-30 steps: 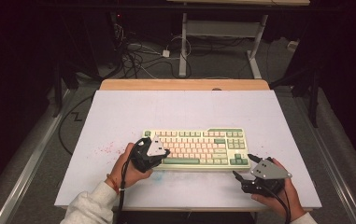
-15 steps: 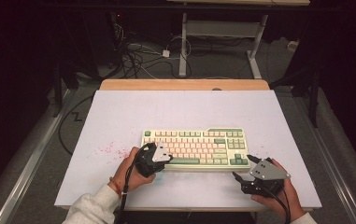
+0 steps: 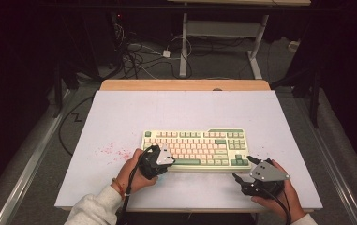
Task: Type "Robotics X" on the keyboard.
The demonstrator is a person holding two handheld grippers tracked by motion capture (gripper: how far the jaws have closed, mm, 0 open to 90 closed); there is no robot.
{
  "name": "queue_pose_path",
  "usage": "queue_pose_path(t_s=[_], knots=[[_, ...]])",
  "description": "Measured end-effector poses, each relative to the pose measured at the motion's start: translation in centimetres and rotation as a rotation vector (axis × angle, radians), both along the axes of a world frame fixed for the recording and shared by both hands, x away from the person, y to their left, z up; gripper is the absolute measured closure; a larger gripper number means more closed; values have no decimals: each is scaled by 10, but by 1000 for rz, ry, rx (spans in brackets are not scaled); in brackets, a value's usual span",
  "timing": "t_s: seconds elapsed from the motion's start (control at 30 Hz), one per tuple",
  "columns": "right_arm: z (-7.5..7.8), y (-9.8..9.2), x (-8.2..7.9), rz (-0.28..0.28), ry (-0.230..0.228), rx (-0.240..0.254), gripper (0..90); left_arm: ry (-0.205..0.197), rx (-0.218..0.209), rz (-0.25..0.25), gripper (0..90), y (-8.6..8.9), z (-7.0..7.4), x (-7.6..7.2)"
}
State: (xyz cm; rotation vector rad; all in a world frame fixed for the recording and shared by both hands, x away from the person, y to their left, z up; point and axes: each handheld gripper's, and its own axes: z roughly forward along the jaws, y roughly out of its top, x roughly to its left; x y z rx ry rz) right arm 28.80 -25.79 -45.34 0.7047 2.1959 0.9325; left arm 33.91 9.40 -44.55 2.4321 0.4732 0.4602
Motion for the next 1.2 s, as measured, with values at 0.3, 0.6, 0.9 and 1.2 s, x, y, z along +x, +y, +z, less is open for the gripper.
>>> queue_pose_path(t_s=[0.3,0.6,0.9,1.2], knots=[[1,-2,0,-4,-6,2,254,-48,-38,18,767,8,11,0],[1,-3,0,-8,-6,4,254,-104,-63,32,529,12,14,-2],[3,-3,0,-9,-12,6,254,-150,-83,74,244,13,13,-5],[3,-5,0,-15,-14,11,254,-177,-98,91,178,23,15,-6]])
